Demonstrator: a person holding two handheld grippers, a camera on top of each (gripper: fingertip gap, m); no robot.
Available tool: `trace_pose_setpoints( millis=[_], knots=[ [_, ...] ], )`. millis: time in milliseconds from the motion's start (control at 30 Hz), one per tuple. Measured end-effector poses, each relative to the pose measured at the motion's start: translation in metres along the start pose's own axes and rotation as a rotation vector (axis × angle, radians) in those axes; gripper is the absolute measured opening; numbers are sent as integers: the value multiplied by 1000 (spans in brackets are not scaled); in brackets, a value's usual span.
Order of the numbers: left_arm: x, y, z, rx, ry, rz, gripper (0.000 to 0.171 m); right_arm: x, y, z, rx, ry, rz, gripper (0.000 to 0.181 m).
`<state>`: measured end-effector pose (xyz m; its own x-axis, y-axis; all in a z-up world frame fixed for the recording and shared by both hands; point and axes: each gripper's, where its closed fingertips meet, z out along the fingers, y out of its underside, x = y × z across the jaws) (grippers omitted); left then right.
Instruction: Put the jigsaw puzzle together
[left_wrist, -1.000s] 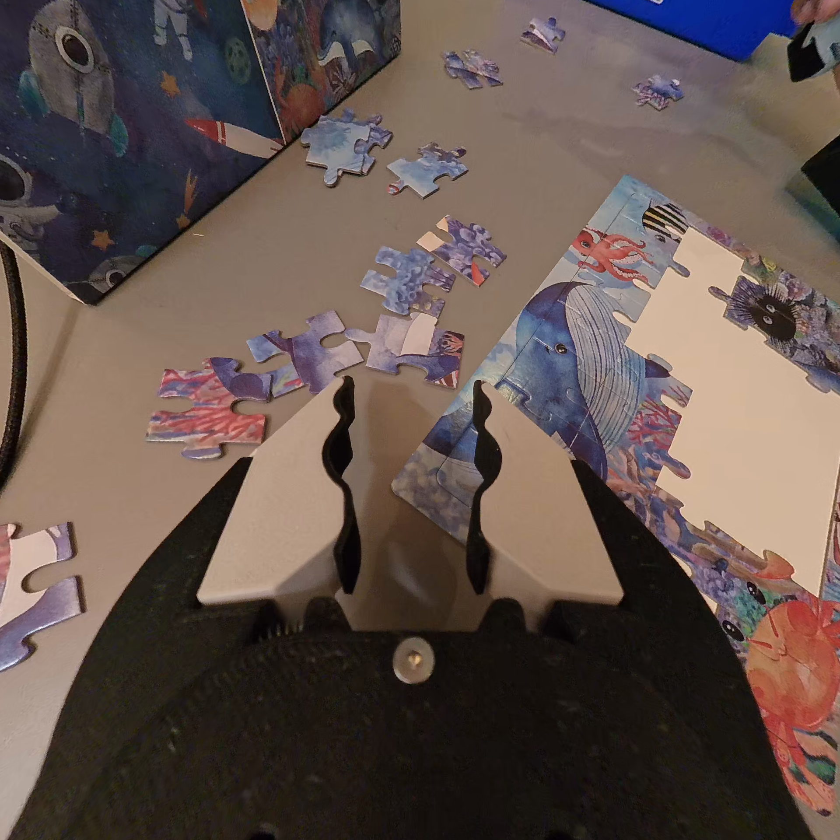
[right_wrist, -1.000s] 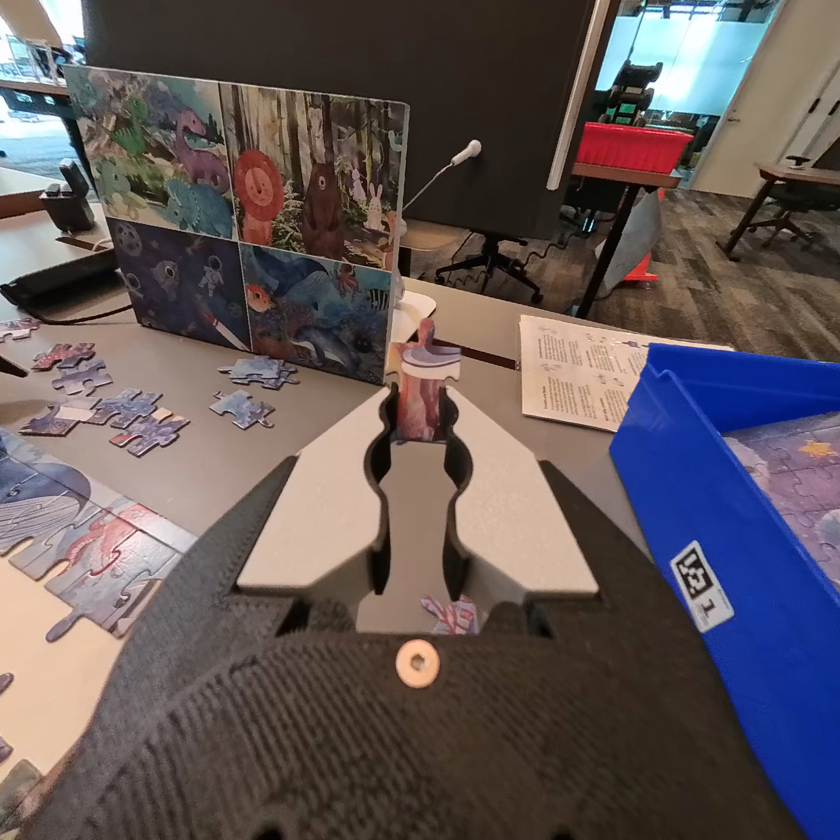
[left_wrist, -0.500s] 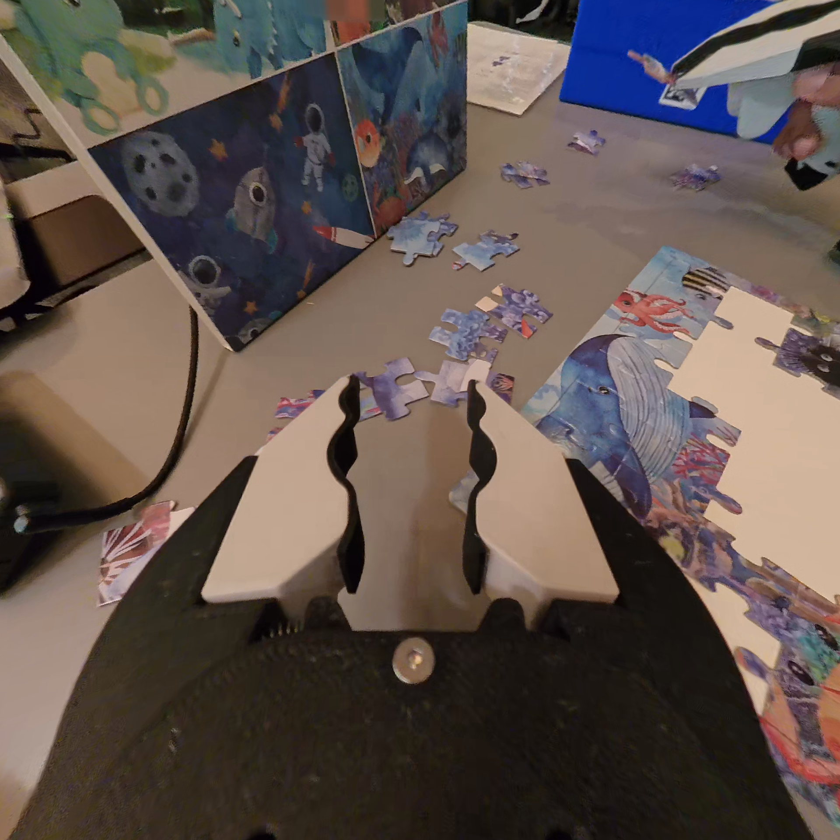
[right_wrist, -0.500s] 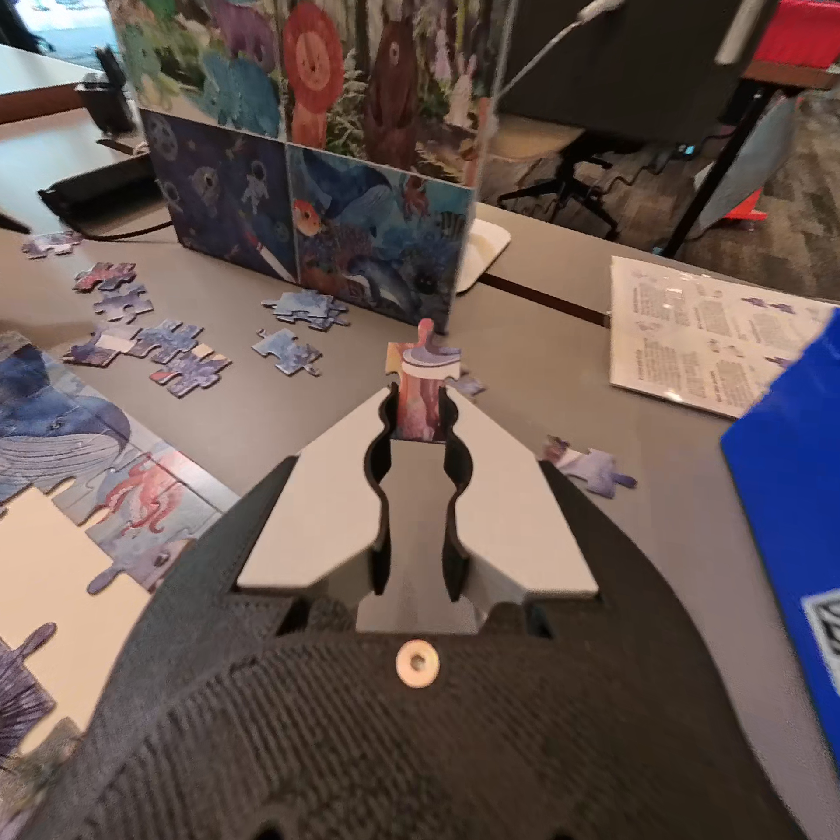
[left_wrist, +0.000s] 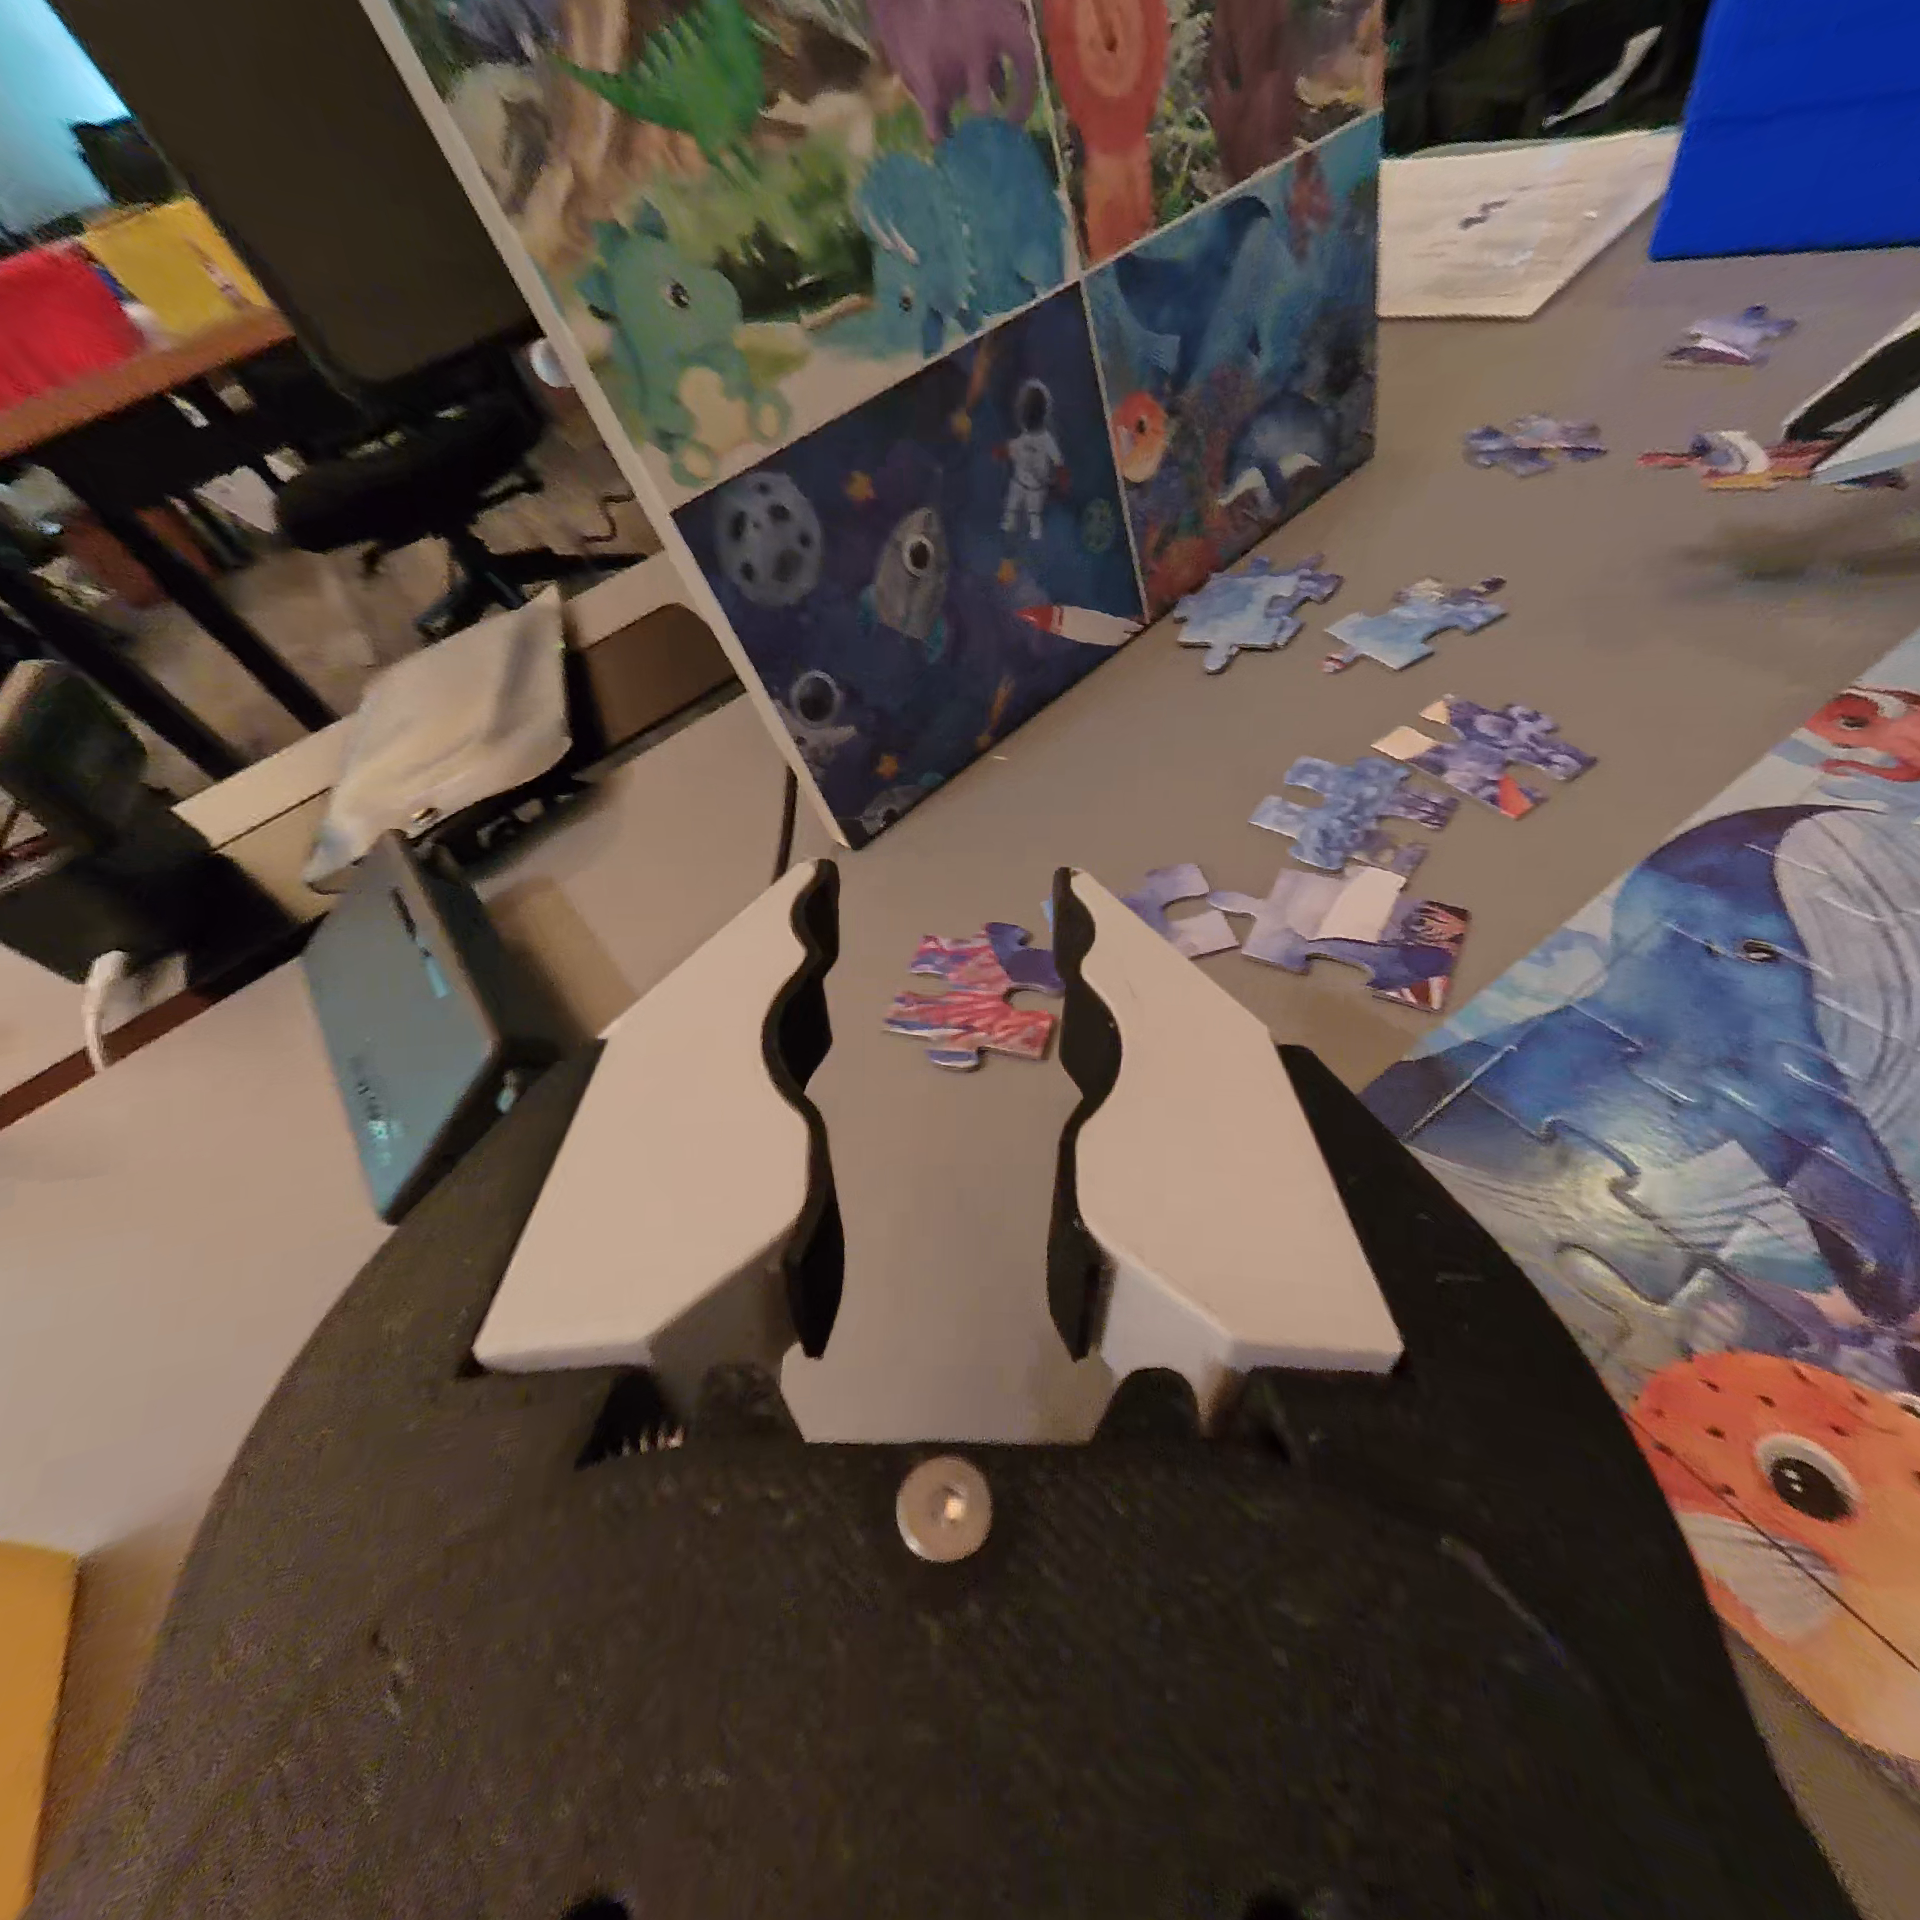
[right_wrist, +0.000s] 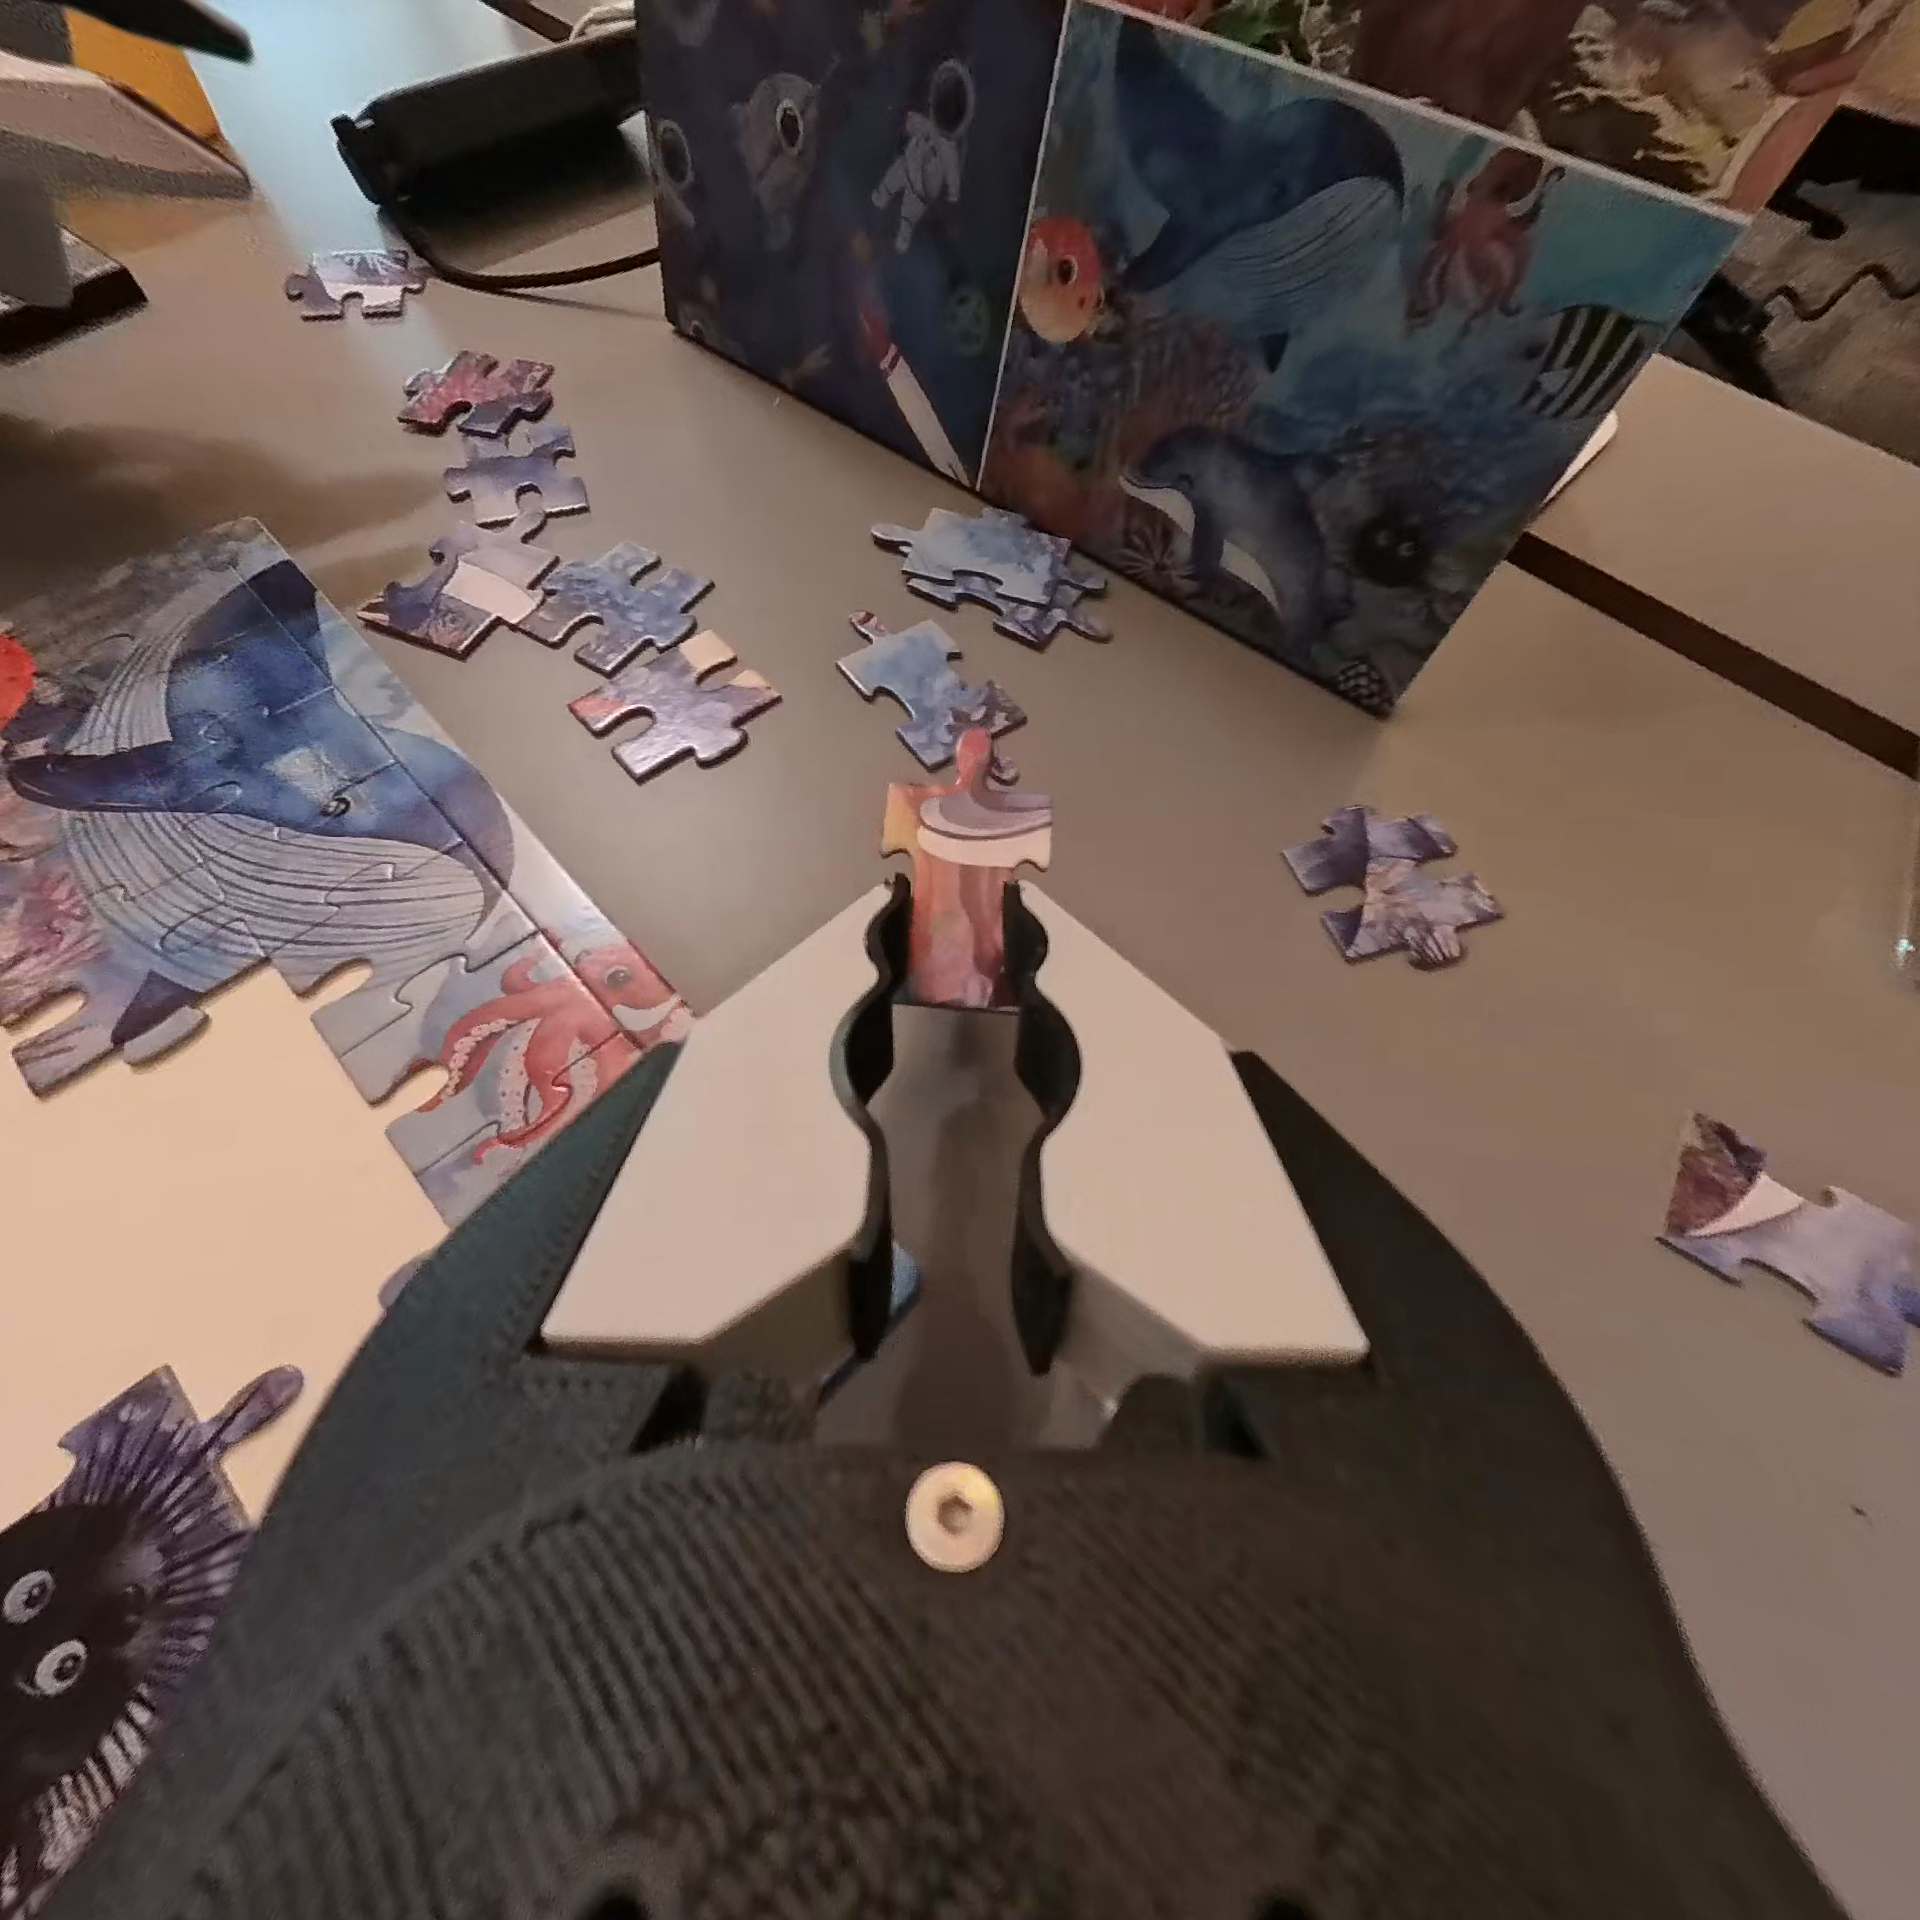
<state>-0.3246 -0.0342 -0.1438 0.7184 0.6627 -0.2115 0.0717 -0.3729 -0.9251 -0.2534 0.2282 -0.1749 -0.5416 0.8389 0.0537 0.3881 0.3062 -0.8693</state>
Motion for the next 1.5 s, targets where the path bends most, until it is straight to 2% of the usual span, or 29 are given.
trace_pose_setpoints(
  millis=[133, 367, 733, 1167, 1333, 1500],
  knots=[
    [-5, 1, 0, -3, -15, -26, 44, 8, 1, -5, -5, 21, 17, 16],
    [-10, 4, 1, -4, 5, -108, 48, 19, 21, -5, -112, 47, 23, 16],
    [-16, 4, 1, 6, -10, -132, 52, 23, 16, -14, -103, 53, 2, 16],
    [-13, 4, 2, 14, 2, -148, 52, 34, 38, -15, -193, 67, 83, 20],
    [-20, 2, 0, 28, 4, -167, 51, 36, 26, -18, -121, 65, 116, 29],
    [-38, -5, -10, 58, 6, -201, 39, 37, 21, -19, -84, 76, 117, 28]
  ],
)
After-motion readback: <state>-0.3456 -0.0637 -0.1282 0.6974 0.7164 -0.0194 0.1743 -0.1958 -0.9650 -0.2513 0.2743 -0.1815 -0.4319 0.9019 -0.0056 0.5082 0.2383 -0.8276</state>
